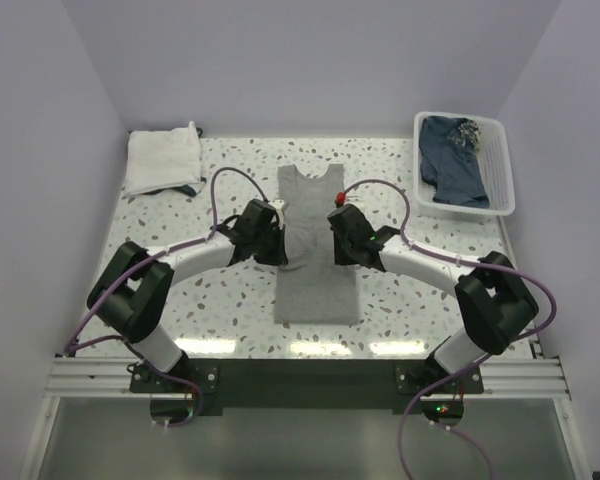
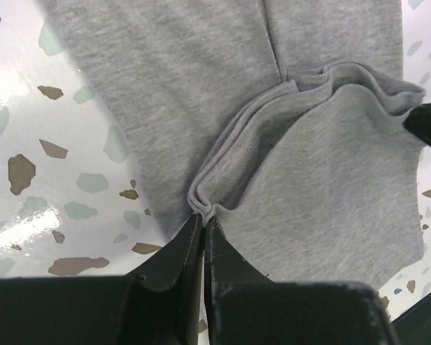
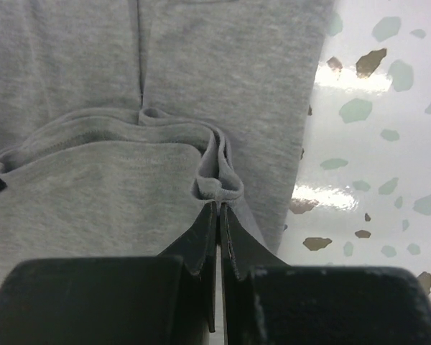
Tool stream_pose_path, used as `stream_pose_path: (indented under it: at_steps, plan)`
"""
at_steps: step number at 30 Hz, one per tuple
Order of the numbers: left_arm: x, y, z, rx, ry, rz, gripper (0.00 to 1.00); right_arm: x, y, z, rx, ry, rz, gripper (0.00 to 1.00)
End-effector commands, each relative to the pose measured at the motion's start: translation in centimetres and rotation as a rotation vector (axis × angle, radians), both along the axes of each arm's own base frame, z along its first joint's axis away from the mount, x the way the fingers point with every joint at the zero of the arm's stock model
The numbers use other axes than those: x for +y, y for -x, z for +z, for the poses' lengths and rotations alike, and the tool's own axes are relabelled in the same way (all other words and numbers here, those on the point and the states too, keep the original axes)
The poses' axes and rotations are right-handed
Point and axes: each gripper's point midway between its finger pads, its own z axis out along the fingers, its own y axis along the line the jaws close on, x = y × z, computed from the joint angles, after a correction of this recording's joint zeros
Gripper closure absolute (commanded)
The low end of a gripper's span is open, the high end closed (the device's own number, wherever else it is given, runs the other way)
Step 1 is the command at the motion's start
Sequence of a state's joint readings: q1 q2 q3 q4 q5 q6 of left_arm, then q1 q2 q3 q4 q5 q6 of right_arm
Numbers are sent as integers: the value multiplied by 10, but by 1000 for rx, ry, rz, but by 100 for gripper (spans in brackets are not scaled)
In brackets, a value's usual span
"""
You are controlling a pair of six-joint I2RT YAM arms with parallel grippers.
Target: Fold and stack the tank tops
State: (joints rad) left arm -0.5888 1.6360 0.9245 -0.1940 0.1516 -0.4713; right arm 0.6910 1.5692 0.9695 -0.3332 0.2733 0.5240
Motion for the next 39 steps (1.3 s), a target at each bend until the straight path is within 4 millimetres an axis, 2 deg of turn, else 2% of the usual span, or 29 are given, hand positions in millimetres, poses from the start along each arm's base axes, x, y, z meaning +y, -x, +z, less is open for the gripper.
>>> stream_pose_path:
  at_steps: [1,5,12,18,24,27,29,31,32,33,34,36,37,39]
  plan:
    - [-8,-7,21,-61,45,5,100,8,1,-5,3,-15,1,100]
    - [-18,-18,42,-117,80,-21,100,10,-9,11,-31,-3,-3,100]
    - [-28,-39,81,-200,102,-29,100,12,-24,57,-110,4,2,100]
    - [-30,-52,100,-244,98,-20,100,11,-38,82,-166,29,-7,100]
    - [-24,-68,96,-255,67,15,100,8,-49,83,-180,61,-21,100]
    - [-21,-79,78,-226,45,36,100,5,-57,70,-156,83,-34,100]
    - [-19,-83,56,-187,14,43,100,2,-62,63,-144,90,-44,100]
    - [-16,-86,40,-162,-10,62,98,-3,-68,50,-125,105,-55,91]
    - [-15,-88,36,-156,-6,79,93,-5,-70,45,-116,113,-60,83]
    - [-10,-89,31,-153,-21,102,91,-8,-72,42,-110,122,-63,69]
    - [-9,-92,31,-160,-15,118,77,-14,-75,37,-101,130,-77,62]
    - [0,-95,27,-165,-30,153,58,-22,-78,34,-92,133,-95,50]
    - [3,-94,27,-156,-32,163,52,-24,-78,36,-94,135,-99,47]
    - [12,-95,29,-171,-53,196,47,-28,-73,39,-88,144,-105,42]
